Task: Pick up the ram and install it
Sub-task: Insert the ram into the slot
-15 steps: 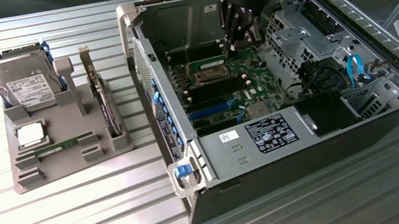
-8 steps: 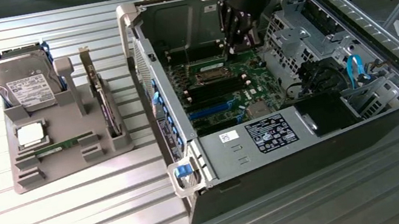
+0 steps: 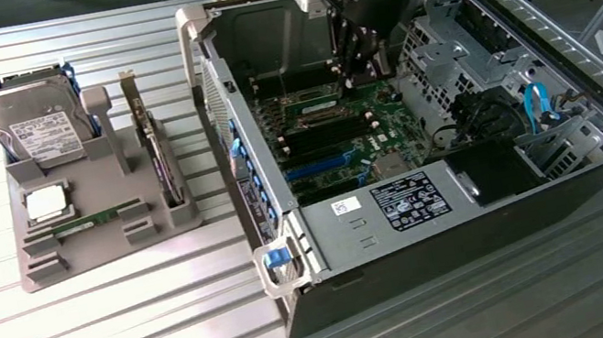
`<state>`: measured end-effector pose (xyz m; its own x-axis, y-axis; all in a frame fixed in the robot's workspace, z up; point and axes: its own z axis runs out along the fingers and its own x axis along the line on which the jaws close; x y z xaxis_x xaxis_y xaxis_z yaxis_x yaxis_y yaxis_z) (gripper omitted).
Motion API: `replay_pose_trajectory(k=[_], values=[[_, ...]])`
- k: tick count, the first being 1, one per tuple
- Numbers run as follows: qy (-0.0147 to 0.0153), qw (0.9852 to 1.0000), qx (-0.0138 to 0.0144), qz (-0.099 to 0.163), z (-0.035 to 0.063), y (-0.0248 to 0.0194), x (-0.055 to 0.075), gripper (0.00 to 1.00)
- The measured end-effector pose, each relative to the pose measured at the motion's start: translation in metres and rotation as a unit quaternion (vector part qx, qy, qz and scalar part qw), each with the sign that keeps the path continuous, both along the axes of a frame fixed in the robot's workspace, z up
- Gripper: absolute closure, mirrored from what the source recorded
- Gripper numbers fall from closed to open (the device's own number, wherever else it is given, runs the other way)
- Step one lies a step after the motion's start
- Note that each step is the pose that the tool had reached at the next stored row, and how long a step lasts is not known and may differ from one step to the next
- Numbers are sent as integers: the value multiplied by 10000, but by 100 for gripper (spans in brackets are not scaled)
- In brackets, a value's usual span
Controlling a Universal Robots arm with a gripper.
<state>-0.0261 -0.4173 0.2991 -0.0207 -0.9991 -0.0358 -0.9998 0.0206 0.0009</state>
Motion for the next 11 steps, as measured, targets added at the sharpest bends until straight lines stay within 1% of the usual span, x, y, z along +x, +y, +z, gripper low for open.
replay_pose_trajectory(k=[5,11], values=[[0,10000,0,0,-66,0,0,88],[0,10000,0,-1,-71,0,1,88]])
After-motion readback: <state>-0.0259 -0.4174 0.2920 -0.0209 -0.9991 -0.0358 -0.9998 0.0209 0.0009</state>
